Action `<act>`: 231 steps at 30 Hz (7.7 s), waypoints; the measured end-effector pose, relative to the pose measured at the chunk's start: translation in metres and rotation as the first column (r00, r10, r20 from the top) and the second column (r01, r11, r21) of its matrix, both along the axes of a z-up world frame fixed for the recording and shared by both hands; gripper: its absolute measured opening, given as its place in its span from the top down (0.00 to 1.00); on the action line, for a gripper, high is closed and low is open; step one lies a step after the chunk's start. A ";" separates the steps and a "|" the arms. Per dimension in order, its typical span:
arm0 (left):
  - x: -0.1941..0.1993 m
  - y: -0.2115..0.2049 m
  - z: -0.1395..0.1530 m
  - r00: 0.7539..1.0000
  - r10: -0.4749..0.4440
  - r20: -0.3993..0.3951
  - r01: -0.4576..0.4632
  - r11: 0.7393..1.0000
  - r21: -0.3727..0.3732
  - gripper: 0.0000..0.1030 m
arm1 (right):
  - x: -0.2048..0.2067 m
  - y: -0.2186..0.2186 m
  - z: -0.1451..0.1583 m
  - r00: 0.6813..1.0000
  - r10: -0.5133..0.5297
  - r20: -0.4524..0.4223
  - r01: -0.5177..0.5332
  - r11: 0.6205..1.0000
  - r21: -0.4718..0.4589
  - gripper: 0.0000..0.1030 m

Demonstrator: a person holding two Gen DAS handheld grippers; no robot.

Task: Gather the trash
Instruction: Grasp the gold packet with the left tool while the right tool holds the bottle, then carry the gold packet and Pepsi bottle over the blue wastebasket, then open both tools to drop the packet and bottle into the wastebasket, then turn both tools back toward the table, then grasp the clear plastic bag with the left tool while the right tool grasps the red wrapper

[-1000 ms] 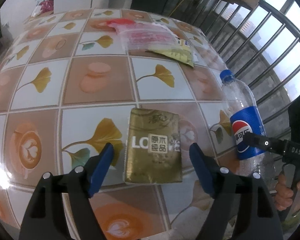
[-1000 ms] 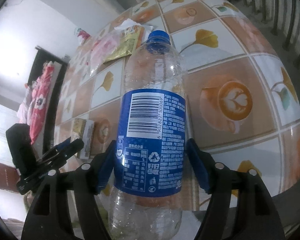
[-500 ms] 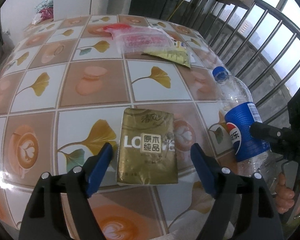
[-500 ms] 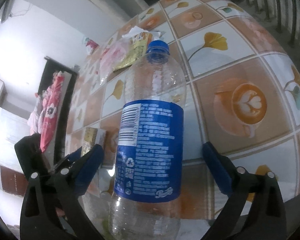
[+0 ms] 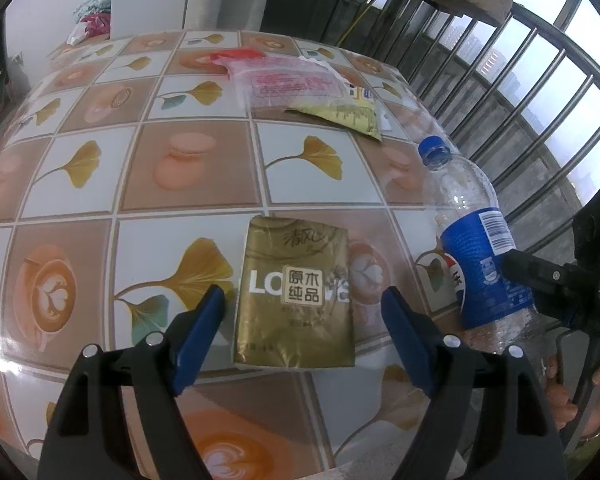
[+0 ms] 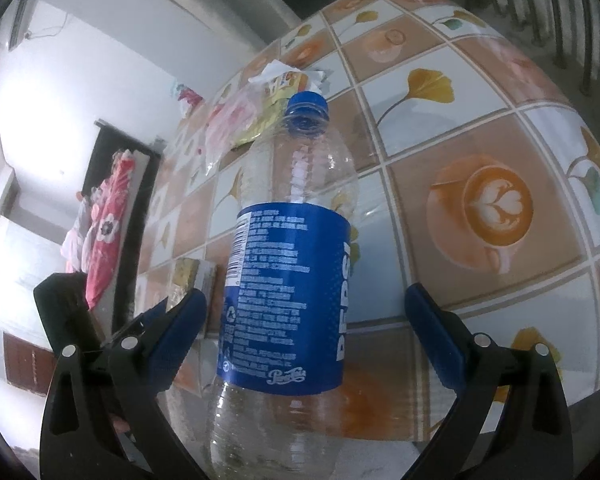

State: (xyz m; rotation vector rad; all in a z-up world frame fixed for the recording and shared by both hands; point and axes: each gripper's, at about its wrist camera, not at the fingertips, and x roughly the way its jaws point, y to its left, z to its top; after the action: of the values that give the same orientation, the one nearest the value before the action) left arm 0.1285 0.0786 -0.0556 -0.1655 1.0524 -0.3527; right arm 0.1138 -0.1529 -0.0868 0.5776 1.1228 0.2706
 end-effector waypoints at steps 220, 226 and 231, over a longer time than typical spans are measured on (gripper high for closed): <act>0.180 0.042 -0.006 0.999 0.052 -0.005 -0.049 0.903 -0.427 0.49 | 0.188 0.050 -0.004 0.989 0.147 0.027 -0.143 0.984 -0.102 0.67; 0.160 0.048 0.008 0.997 0.039 0.073 0.011 0.816 -0.578 0.51 | 0.187 0.046 -0.009 0.988 0.156 0.019 -0.154 0.983 -0.098 0.75; 0.158 0.042 0.001 1.000 0.007 0.014 0.002 0.835 -0.551 0.73 | 0.178 0.044 -0.004 0.985 0.172 0.032 -0.168 0.980 -0.106 0.81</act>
State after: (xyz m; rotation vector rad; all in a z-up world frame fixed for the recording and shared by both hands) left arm 0.2865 0.1203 -0.0550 -0.6839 0.9107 -0.6522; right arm 0.2918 -0.1085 -0.0912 0.3831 1.1415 0.3680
